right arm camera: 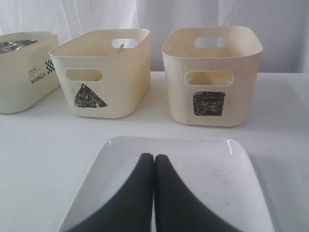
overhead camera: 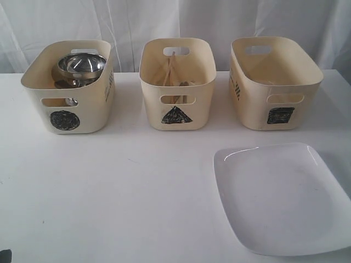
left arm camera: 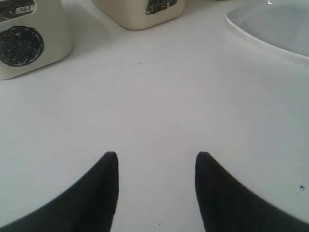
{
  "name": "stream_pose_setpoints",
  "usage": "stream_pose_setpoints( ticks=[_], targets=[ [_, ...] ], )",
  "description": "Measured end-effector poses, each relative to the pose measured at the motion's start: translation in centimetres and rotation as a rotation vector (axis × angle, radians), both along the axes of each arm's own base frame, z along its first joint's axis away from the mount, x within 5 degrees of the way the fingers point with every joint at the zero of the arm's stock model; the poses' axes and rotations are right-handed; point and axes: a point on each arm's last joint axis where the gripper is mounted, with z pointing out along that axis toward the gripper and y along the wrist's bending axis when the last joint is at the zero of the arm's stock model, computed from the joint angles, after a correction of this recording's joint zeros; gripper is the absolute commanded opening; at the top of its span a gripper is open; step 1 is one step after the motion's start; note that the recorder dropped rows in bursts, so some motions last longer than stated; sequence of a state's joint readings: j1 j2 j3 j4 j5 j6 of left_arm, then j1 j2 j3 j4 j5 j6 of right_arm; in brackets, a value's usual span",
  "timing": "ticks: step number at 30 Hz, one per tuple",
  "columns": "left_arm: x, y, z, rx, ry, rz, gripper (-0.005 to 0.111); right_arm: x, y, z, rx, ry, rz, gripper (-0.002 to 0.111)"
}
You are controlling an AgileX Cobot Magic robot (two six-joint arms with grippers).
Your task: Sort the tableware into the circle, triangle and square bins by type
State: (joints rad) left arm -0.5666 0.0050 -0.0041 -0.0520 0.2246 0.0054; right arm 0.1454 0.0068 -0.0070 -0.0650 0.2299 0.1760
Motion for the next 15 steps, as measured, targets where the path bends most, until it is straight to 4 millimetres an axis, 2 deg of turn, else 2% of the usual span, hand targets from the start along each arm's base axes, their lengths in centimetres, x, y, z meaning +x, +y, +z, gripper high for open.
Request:
stream_pose_setpoints(
  ticks=[15],
  targets=[
    [0.25,0.37,-0.03,0.002,0.003,0.086,0.054,0.00,0.00,0.00,0.000,0.000,0.000,0.000]
  ],
)
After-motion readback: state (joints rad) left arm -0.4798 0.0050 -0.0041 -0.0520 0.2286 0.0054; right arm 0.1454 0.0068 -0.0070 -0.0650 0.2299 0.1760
